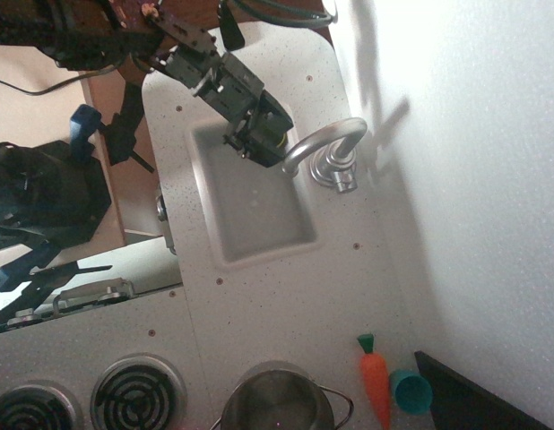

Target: Turn faucet right

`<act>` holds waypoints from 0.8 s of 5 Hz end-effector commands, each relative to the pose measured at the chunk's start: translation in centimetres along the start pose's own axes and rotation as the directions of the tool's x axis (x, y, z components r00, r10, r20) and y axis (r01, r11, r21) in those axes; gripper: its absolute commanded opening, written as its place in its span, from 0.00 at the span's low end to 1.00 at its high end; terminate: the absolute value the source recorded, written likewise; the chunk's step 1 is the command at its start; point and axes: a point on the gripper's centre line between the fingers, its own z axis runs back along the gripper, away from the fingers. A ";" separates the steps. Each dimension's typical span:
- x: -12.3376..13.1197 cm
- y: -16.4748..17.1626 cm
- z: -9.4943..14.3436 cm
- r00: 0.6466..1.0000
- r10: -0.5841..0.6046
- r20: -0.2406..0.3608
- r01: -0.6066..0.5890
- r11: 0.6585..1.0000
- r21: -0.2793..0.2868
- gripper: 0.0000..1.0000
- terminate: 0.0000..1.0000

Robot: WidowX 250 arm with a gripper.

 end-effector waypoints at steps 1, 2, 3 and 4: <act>0.6 -0.3 -0.3 0.999 -0.040 0.021 0.040 0.999 -0.009 1.00 0.00; 0.6 -0.5 -0.9 0.998 -0.053 0.013 0.053 0.998 -0.014 1.00 0.00; 2.0 -2.4 -2.6 0.985 -0.124 -0.118 0.136 0.986 0.093 1.00 0.00; 7.2 -5.2 -6.0 0.959 -0.209 -0.192 0.243 0.955 0.171 1.00 0.00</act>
